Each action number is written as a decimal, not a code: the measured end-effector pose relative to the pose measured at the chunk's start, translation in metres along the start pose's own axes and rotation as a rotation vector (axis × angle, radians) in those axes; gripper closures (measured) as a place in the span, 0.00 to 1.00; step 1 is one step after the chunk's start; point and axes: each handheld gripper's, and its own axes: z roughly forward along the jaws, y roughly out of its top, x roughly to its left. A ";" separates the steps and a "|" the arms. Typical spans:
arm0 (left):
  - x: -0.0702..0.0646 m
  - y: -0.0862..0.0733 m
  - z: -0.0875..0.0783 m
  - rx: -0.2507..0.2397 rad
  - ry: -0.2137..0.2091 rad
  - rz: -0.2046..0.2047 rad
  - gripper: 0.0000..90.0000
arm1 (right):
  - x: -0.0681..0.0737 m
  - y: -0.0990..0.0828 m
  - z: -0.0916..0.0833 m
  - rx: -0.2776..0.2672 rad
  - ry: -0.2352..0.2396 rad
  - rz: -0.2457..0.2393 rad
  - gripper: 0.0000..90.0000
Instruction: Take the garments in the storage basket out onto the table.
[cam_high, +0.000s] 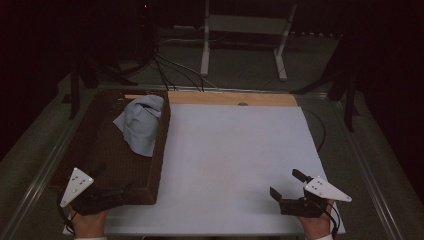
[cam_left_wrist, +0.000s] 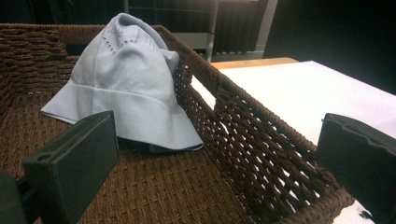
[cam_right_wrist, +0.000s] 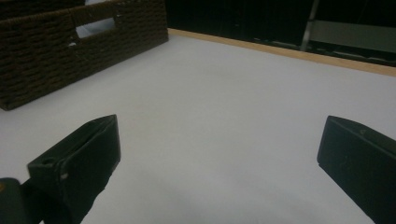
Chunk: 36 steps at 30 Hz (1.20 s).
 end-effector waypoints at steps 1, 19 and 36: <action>0.000 0.000 0.000 0.001 0.004 0.001 0.00 | 0.000 0.000 0.000 -0.002 0.002 0.002 0.00; -0.006 0.005 -0.009 -0.061 0.063 0.015 0.00 | -0.003 -0.002 0.001 -0.050 0.021 -0.002 0.00; -0.008 0.018 -0.012 -0.045 0.035 0.042 0.03 | 0.003 0.000 0.004 -0.036 -0.026 -0.001 0.00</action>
